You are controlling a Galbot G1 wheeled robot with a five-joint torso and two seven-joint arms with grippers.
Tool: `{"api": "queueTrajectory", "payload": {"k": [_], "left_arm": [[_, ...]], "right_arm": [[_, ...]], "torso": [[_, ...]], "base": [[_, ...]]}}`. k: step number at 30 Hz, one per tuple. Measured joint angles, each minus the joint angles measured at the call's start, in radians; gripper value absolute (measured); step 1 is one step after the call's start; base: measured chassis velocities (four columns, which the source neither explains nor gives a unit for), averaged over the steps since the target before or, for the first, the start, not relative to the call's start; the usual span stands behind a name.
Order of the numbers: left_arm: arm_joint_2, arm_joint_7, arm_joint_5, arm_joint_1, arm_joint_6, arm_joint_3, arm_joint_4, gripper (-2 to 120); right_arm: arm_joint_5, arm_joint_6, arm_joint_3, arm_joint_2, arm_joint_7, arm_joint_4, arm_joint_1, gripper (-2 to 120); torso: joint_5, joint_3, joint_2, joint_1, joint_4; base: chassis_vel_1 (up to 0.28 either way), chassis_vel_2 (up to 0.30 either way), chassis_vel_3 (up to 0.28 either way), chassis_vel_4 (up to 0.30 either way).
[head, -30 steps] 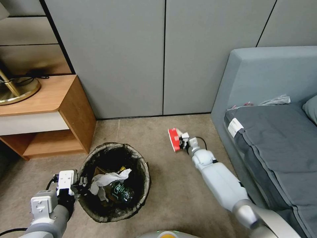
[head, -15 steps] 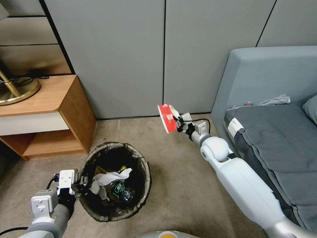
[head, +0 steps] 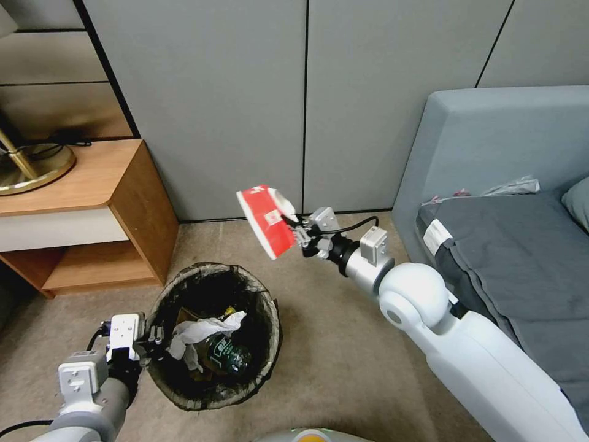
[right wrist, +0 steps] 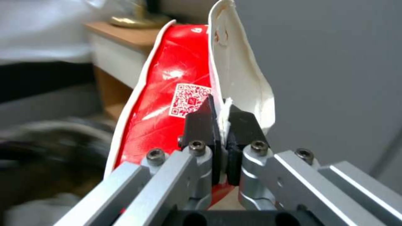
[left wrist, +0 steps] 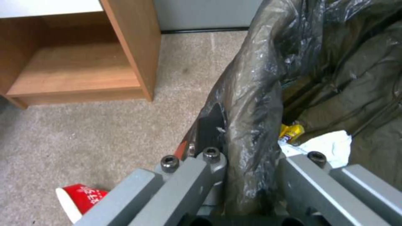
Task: Pick up the trash bin, then pick up the garbage from the floor and place it into the trash bin.
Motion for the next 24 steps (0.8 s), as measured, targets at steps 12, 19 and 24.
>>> {"api": "queueTrajectory", "payload": {"k": [12,19,24], "left_arm": [[-0.001,-0.002,0.003,0.003,0.001,0.001,0.0,0],[-0.005,-0.002,0.004,0.004,0.001,0.001,0.0,0],[-0.006,-0.003,0.004,0.004,0.001,0.0,0.0,0]], "right_arm": [[0.004,-0.031,-0.18,-0.007,0.004,0.08,0.045,0],[-0.016,-0.036,-0.247,-0.008,0.006,0.065,0.059,0],[-0.039,-0.036,-0.264,-0.008,0.0,0.043,0.047,0]], "torso": [[0.0,0.0,0.0,0.0,0.0],[0.0,0.0,0.0,0.0,0.0],[0.0001,0.0,0.0,0.0,0.0]], "base": [[0.0,0.0,0.0,0.0],[0.0,0.0,0.0,0.0],[0.0,0.0,0.0,0.0]]}}
